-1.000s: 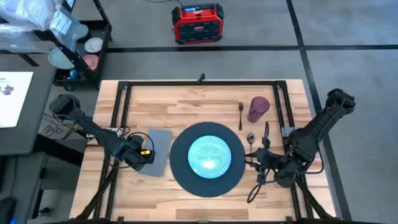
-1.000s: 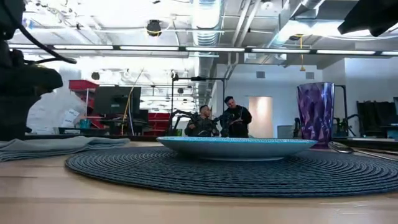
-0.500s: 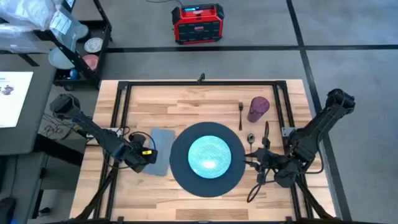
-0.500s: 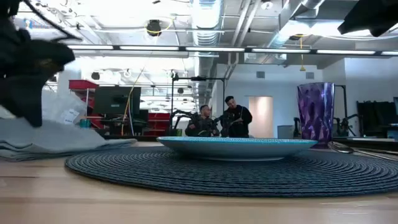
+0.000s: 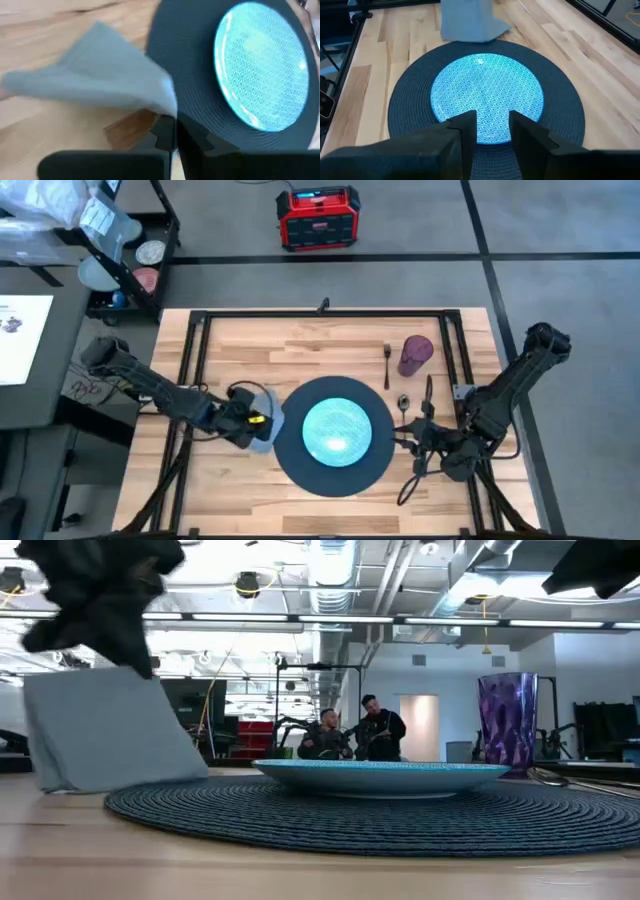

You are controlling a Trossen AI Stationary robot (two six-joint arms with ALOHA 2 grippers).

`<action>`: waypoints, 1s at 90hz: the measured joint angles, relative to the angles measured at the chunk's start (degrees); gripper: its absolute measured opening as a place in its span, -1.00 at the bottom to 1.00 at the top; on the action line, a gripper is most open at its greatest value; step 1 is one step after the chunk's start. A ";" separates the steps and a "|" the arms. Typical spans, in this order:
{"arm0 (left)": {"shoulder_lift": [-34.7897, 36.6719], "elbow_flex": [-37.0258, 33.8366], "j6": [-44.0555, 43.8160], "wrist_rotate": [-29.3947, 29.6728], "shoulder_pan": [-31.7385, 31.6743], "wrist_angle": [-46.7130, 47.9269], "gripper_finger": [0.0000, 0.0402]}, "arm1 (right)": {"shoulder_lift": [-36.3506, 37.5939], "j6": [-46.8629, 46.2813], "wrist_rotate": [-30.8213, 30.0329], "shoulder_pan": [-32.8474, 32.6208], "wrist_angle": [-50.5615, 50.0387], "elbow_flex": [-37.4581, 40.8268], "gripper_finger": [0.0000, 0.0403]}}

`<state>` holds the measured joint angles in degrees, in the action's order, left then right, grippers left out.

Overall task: Set table place
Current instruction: Move the gray table napkin on the left side of the blue plate

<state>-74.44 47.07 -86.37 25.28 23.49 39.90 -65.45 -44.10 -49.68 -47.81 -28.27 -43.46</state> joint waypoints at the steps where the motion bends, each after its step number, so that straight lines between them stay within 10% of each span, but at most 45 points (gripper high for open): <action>1: -0.61 0.00 0.52 -0.43 -0.44 -0.75 -1.00 | 0.00 0.00 -0.01 0.01 0.00 0.00 -0.50; 59: -0.90 17.21 14.63 9.51 -6.11 10.52 -1.00 | 0.00 0.61 -0.21 0.32 0.00 0.00 -0.50; 90: -6.30 9.37 1.69 -3.22 -0.97 14.32 -1.00 | 0.02 0.60 0.11 0.27 0.02 0.00 -0.50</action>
<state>-80.74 56.44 -84.68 22.06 22.51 54.22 -65.43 -43.50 -49.57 -47.54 -28.25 -43.46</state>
